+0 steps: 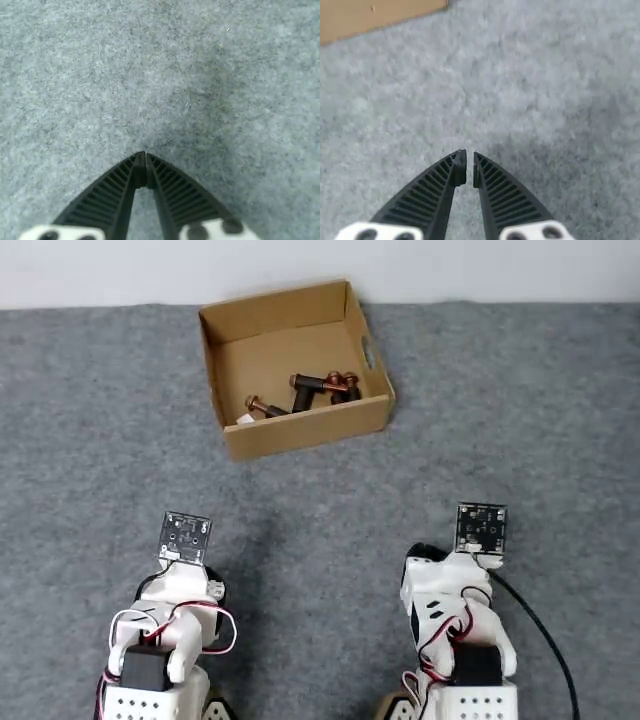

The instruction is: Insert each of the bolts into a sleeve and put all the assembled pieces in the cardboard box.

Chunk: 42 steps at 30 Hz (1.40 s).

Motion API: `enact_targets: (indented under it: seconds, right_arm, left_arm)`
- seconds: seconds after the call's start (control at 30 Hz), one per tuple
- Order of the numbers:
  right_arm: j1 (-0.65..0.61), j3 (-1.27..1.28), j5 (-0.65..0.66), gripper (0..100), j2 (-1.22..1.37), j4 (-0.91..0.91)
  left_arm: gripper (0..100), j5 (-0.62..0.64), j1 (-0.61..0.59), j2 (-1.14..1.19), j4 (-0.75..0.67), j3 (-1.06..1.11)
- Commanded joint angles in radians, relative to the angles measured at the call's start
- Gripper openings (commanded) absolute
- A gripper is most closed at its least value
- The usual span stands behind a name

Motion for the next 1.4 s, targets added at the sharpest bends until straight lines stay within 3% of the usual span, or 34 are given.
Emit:
enact_targets:
  seconds: [0.0, 0.27, 0.53, 1.37]
  right_arm:
    - [0.012, 0.003, -0.009, 0.9, -0.004, -0.016]
    - [0.012, 0.028, -0.005, 0.9, -0.002, 0.047]
    - [0.010, 0.028, -0.005, 0.9, -0.002, 0.272]
    - [0.005, 0.028, -0.006, 0.9, -0.002, 0.271]
  left_arm:
    - [1, 0.009, -0.002, -0.008, -0.018, -0.005]
    - [1, 0.009, -0.002, -0.008, -0.018, -0.005]
    - [1, 0.009, -0.002, -0.008, -0.018, -0.005]
    - [1, 0.009, -0.002, -0.008, -0.018, -0.005]
